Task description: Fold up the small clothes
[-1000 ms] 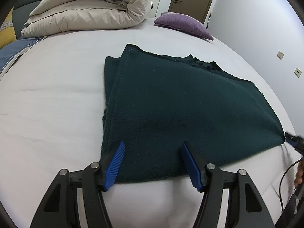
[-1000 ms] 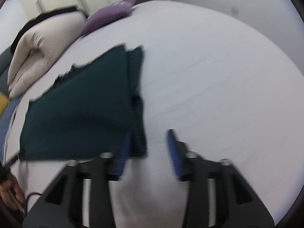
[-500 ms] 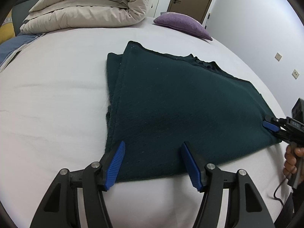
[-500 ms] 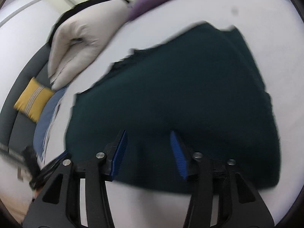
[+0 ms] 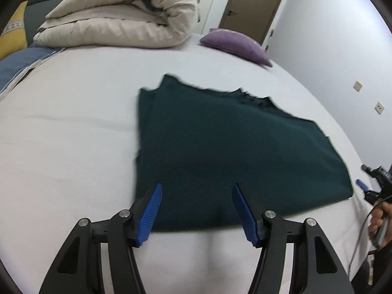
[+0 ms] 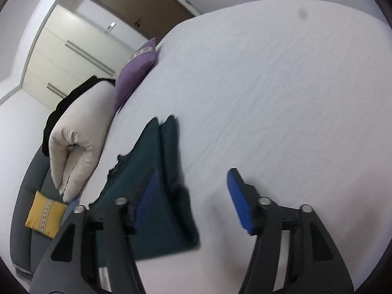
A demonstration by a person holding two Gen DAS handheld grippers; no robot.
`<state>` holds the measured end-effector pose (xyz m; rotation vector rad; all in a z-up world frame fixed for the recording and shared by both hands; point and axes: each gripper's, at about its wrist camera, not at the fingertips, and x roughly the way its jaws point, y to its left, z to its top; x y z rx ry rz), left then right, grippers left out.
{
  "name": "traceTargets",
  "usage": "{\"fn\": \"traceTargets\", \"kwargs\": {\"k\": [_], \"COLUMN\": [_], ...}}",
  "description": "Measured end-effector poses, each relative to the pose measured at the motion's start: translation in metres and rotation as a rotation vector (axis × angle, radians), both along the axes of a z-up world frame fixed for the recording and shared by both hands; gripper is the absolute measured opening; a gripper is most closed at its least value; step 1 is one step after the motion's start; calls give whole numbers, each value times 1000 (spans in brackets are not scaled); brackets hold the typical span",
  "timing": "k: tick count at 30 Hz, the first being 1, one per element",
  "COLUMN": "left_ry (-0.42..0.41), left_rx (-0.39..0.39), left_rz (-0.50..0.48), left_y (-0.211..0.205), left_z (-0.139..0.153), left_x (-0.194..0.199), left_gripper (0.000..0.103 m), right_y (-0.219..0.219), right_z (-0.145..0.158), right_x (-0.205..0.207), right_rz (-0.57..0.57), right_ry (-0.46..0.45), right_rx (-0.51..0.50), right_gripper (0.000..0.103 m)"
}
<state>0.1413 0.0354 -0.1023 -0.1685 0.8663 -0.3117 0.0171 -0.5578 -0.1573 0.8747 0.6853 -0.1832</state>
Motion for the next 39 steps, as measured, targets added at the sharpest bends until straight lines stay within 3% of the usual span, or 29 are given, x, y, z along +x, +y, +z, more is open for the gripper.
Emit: {"fn": "traceTargets", "kwargs": {"k": [4,7,11,14,16,19,24,39], "left_ry": [-28,-43,-4,38,81,84,72,70], "left_rx": [-36,-35,-61,-35,-24,23,108,125], "left_rz": [-62,-116,-153,-183,-190,-184,-200,-200], "left_y": [-36,-68,-102,-130,-139,-145,-154,-156], "left_z": [19,25,18,4,-9,-22,-27,-32], "left_x": [11,22,43,57,65,68,63,66], "left_gripper": [64,67,67,67,67,66,67,68], "right_y": [21,35,40,36,40,53,61,70], "right_z": [-5,-18,-32,-38,-40,-45,-61,-56], "right_x": [22,49,70,81,89,103,113,106], "right_rz": [98,167,188,188,220,279,255,209], "right_ry": [-7,62,87,82,96,109,116,115], "right_rx": [34,55,112,179,190,209,249,207], "right_gripper": [59,59,59,59,50,38,18,14]}}
